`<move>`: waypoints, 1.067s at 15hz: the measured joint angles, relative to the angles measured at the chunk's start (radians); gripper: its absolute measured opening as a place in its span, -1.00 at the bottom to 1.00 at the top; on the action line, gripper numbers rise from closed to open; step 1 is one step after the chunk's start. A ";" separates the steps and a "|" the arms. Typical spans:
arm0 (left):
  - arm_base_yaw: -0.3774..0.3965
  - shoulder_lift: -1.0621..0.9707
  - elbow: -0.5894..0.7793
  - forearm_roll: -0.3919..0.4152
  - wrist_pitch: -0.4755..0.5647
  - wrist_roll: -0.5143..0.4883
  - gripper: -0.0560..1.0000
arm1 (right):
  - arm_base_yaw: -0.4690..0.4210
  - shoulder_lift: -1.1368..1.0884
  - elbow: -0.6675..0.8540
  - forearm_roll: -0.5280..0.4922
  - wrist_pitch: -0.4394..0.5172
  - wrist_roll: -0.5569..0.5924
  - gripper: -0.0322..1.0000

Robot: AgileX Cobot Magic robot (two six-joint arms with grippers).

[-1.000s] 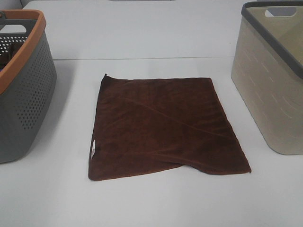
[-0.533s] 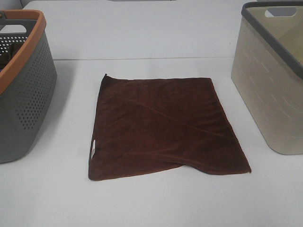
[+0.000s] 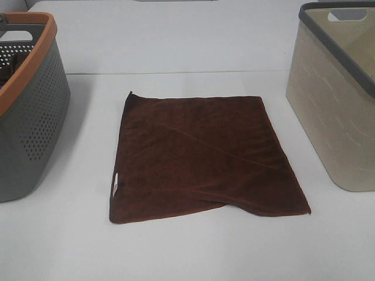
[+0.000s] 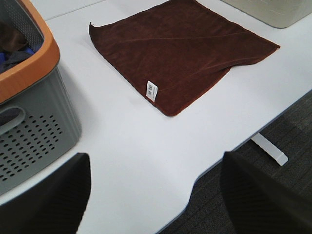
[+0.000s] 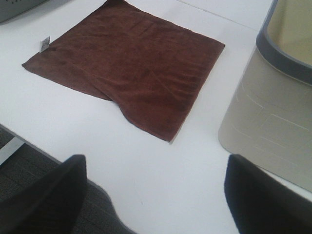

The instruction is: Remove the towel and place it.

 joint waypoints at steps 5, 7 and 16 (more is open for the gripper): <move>0.000 0.000 0.000 0.000 0.000 0.000 0.44 | 0.000 0.000 0.000 0.000 -0.001 0.000 0.51; 0.000 0.000 0.000 0.000 -0.001 0.000 0.44 | 0.000 0.000 0.000 0.000 -0.001 0.000 0.51; 0.612 -0.022 0.000 0.000 -0.002 0.000 0.44 | -0.293 -0.011 0.000 0.000 -0.002 0.000 0.51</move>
